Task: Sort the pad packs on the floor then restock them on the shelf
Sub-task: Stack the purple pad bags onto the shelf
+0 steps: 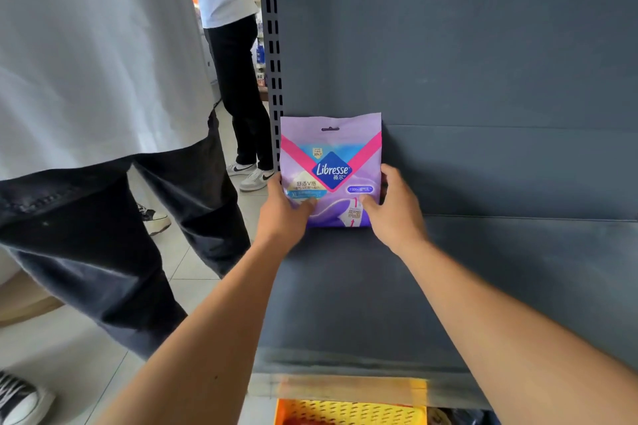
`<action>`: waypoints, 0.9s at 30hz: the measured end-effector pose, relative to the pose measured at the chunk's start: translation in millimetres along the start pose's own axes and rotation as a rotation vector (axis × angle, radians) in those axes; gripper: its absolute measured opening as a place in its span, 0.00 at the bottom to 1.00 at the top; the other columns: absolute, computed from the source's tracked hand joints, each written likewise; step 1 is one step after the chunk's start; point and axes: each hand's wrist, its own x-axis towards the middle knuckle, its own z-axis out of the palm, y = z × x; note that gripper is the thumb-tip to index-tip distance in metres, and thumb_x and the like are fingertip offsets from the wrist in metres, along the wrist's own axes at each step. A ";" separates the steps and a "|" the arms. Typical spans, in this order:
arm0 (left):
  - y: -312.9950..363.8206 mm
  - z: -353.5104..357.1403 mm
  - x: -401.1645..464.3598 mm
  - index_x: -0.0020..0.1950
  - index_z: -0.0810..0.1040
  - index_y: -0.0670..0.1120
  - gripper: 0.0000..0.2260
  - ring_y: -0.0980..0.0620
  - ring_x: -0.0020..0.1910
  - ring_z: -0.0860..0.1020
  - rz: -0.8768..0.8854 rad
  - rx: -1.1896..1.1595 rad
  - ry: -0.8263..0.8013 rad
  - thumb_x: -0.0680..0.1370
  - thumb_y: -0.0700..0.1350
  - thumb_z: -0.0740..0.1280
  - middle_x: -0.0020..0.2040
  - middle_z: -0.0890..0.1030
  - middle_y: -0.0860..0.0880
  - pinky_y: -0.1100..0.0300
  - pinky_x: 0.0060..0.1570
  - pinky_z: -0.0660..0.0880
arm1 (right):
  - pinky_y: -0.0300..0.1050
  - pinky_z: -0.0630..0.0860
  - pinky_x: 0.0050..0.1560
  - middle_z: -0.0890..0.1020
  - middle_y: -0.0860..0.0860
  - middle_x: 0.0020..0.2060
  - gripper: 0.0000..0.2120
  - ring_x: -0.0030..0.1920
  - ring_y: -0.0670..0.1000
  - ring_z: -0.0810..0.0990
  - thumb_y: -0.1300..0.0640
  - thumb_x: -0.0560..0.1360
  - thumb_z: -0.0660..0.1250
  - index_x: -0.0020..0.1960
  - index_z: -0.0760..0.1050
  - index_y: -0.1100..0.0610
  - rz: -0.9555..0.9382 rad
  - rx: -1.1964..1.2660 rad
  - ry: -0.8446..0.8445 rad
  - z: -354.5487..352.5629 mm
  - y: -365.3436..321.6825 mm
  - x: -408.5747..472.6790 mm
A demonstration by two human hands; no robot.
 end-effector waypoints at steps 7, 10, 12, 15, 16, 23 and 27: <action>1.7 1.4 1.8 0.70 0.59 0.48 0.25 0.52 0.49 0.75 0.019 0.027 -0.019 0.78 0.44 0.69 0.54 0.73 0.52 0.58 0.46 0.72 | 0.43 0.76 0.50 0.77 0.48 0.61 0.23 0.57 0.47 0.77 0.58 0.76 0.70 0.67 0.66 0.52 0.024 0.012 -0.028 6.3 2.2 1.6; 0.9 1.0 4.3 0.68 0.59 0.48 0.23 0.52 0.49 0.75 0.012 0.044 -0.032 0.78 0.45 0.68 0.54 0.73 0.52 0.58 0.45 0.73 | 0.41 0.75 0.48 0.77 0.47 0.61 0.24 0.54 0.44 0.75 0.58 0.75 0.70 0.67 0.65 0.51 0.030 0.001 -0.058 5.9 2.8 3.2; 1.0 0.0 5.2 0.69 0.60 0.48 0.23 0.53 0.49 0.75 0.010 0.049 -0.024 0.79 0.45 0.68 0.54 0.72 0.52 0.61 0.40 0.73 | 0.39 0.75 0.47 0.77 0.47 0.61 0.24 0.53 0.43 0.75 0.58 0.75 0.70 0.67 0.65 0.51 0.038 0.005 -0.060 5.8 2.8 3.7; 0.6 -0.2 7.0 0.71 0.59 0.49 0.25 0.53 0.50 0.74 0.004 0.059 -0.021 0.79 0.45 0.67 0.57 0.73 0.51 0.63 0.38 0.73 | 0.38 0.74 0.45 0.76 0.47 0.61 0.24 0.53 0.43 0.75 0.57 0.75 0.70 0.67 0.65 0.51 0.050 0.002 -0.048 8.2 3.8 4.3; 0.0 -0.4 7.3 0.72 0.59 0.49 0.25 0.53 0.51 0.74 0.001 0.062 -0.024 0.79 0.44 0.68 0.59 0.74 0.51 0.61 0.41 0.74 | 0.38 0.74 0.45 0.76 0.47 0.62 0.24 0.53 0.43 0.74 0.57 0.75 0.70 0.67 0.65 0.51 0.052 -0.002 -0.048 9.3 4.2 4.7; 3.5 -10.8 -5.7 0.75 0.56 0.49 0.30 0.53 0.61 0.74 0.035 0.031 0.019 0.78 0.42 0.68 0.63 0.71 0.53 0.63 0.45 0.74 | 0.47 0.77 0.55 0.73 0.49 0.67 0.33 0.64 0.50 0.75 0.53 0.75 0.71 0.74 0.58 0.52 0.103 -0.051 -0.093 1.7 1.7 -1.3; 15.7 -22.5 -31.9 0.76 0.57 0.47 0.31 0.44 0.70 0.65 0.176 0.308 0.158 0.77 0.44 0.68 0.72 0.64 0.45 0.49 0.64 0.70 | 0.52 0.72 0.63 0.68 0.53 0.72 0.32 0.69 0.55 0.70 0.51 0.78 0.67 0.77 0.57 0.53 0.049 -0.268 -0.094 -25.6 -10.5 -28.3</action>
